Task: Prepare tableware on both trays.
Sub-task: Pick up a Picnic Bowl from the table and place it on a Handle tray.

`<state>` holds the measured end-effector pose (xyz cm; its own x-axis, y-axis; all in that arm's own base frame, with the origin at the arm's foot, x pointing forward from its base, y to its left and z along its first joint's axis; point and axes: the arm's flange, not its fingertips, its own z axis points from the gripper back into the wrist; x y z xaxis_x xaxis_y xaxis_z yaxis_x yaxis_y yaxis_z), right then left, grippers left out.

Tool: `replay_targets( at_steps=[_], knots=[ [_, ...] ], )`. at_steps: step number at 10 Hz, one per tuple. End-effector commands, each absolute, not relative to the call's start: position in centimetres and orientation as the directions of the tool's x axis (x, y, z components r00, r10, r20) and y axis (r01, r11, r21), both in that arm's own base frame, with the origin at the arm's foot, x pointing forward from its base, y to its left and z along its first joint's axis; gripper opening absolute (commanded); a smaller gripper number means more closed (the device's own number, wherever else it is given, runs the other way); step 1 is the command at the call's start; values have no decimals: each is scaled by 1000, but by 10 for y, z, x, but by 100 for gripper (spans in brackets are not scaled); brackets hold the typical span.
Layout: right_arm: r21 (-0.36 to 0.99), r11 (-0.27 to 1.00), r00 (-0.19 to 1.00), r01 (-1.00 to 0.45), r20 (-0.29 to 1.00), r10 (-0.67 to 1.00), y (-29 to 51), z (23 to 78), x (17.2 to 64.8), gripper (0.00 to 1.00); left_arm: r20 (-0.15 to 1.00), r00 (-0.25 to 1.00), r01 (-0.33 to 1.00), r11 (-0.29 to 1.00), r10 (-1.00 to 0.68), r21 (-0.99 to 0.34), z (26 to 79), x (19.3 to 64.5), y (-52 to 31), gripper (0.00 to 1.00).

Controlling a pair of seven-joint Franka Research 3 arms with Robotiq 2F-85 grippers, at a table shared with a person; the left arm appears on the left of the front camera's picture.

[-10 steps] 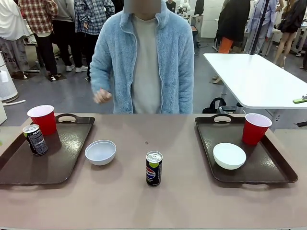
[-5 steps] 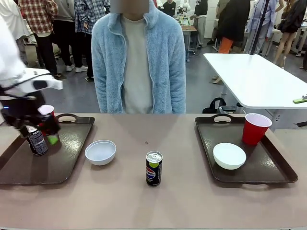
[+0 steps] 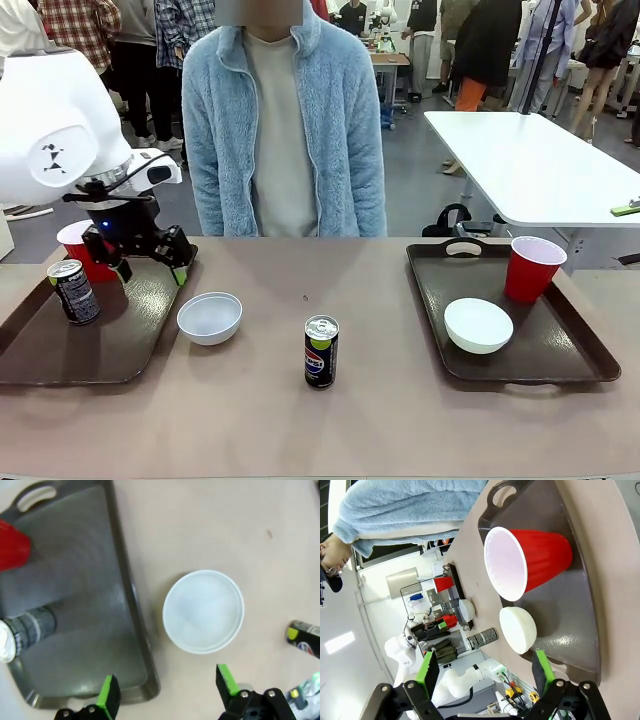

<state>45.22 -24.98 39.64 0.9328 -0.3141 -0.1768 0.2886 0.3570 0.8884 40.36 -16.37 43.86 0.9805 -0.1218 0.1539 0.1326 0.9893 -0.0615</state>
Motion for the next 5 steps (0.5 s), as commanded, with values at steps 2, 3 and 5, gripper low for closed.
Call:
replay_targets(
  at_steps=[2, 3, 5],
  knots=[
    [891, 354, 933, 285, -173, -316, -250, 396, 453, 97, 156, 982, 126, 987, -109, -103, 421, 414, -187, 100],
    [891, 354, 933, 285, -173, -316, -250, 396, 453, 97, 161, 981, 127, 988, -112, -86, 413, 418, -190, 100],
    [891, 354, 933, 285, -173, -316, -250, 396, 453, 97, 154, 982, 126, 988, -112, -86, 393, 424, -192, 100]
  ],
)
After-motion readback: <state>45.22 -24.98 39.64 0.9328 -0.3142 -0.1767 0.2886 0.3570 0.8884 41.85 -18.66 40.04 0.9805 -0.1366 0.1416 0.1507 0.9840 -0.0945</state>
